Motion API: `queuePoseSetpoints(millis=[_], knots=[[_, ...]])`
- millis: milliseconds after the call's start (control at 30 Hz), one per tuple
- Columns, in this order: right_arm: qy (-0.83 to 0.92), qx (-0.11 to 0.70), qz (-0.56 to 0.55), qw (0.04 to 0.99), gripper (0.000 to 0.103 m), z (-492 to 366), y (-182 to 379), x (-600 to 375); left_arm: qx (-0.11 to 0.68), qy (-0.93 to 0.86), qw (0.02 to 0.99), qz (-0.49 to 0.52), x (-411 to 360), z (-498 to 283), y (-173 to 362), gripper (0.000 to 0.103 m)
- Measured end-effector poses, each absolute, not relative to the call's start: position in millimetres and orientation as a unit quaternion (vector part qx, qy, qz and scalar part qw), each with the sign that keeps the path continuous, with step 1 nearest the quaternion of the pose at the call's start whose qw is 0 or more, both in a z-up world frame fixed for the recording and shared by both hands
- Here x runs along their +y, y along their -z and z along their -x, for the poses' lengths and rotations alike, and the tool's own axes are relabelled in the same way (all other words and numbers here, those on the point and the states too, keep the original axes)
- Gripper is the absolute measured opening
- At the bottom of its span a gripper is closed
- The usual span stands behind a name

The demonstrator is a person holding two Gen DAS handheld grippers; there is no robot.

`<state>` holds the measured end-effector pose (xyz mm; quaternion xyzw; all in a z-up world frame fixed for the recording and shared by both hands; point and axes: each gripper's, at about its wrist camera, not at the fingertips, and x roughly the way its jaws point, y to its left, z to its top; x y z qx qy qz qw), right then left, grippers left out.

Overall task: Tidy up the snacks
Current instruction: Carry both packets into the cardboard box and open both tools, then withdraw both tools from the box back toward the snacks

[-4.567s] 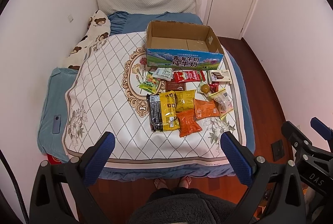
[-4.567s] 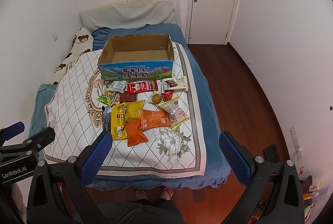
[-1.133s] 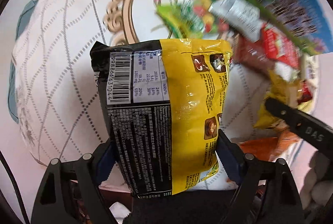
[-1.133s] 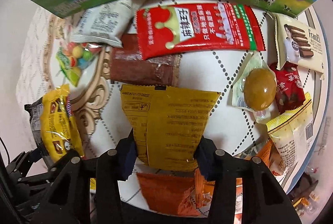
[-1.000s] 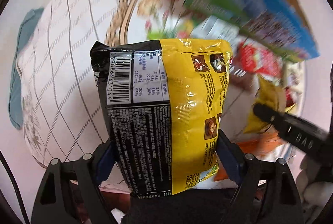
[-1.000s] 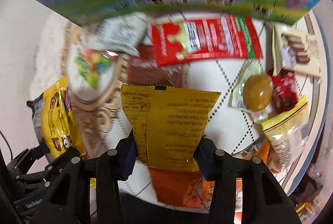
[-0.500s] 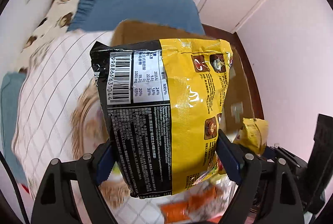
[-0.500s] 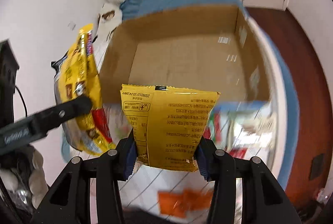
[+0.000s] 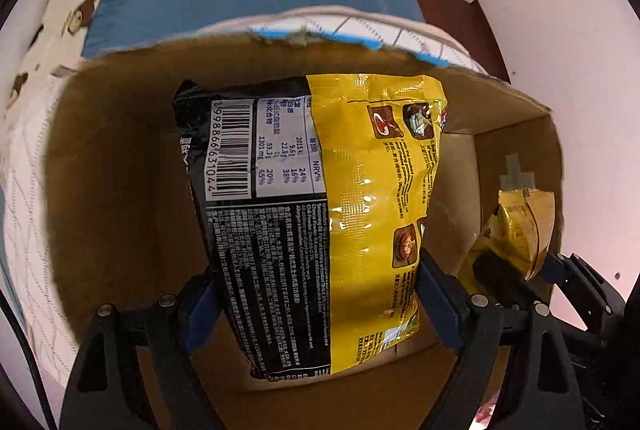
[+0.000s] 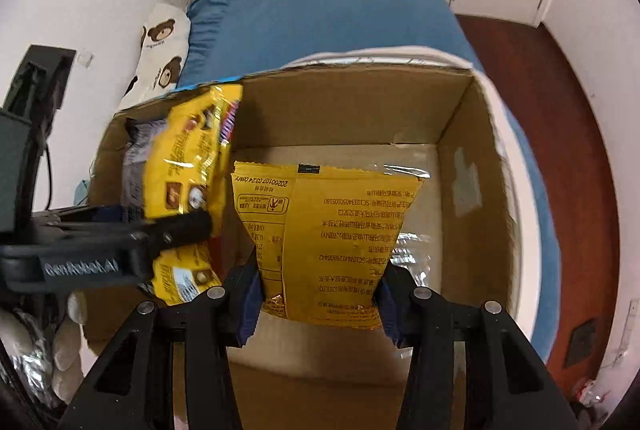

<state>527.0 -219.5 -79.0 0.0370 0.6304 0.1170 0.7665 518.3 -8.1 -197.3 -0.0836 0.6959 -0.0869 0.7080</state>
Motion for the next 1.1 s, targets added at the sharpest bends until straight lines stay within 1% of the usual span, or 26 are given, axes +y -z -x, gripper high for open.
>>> queuePoseSetpoints(millis=[100, 200, 267, 300, 333, 367, 433, 500, 800, 1100], knots=[[-0.123, 0.640, -0.029, 0.758, 0.051, -543.1, 92.6, -218.8, 0.708, 0.079, 0.697, 0.083, -7.9, -523.4, 209.6, 0.086], [-0.129, 0.659, -0.016, 0.740, 0.053, -553.7, 119.1, -211.7, 0.716, 0.080, 0.690, 0.069, -6.5, -532.8, 218.5, 0.086], [-0.125, 0.668, -0.006, 0.734, 0.063, -558.4, 129.5, -213.3, 0.718, 0.074, 0.691, 0.047, -5.7, -533.7, 224.5, 0.087], [-0.123, 0.672, -0.003, 0.730, 0.080, -560.4, 135.3, -216.0, 0.719, 0.072, 0.690, 0.043, -9.1, -535.2, 223.9, 0.090], [-0.127, 0.673, -0.012, 0.728, 0.089, -562.5, 138.2, -218.8, 0.718, 0.072, 0.691, 0.047, -7.0, -534.7, 224.4, 0.092], [-0.132, 0.674, -0.019, 0.727, 0.089, -562.7, 139.3, -220.5, 0.717, 0.069, 0.692, 0.051, -4.2, -534.3, 223.8, 0.093], [-0.130, 0.673, -0.019, 0.728, 0.089, -562.1, 140.4, -221.7, 0.714, 0.068, 0.695, 0.055, -0.4, -533.6, 220.0, 0.094], [-0.127, 0.673, -0.020, 0.728, 0.092, -562.9, 142.1, -222.9, 0.712, 0.067, 0.696, 0.060, 4.7, -531.7, 214.2, 0.097], [-0.103, 0.668, -0.020, 0.736, 0.093, -537.8, 115.1, -215.2, 0.678, 0.045, 0.732, 0.052, 17.4, -499.4, 171.5, 0.097], [-0.090, 0.640, 0.002, 0.763, 0.093, -496.0, 79.8, -208.1, 0.625, 0.019, 0.780, 0.026, 16.3, -451.4, 135.6, 0.097]])
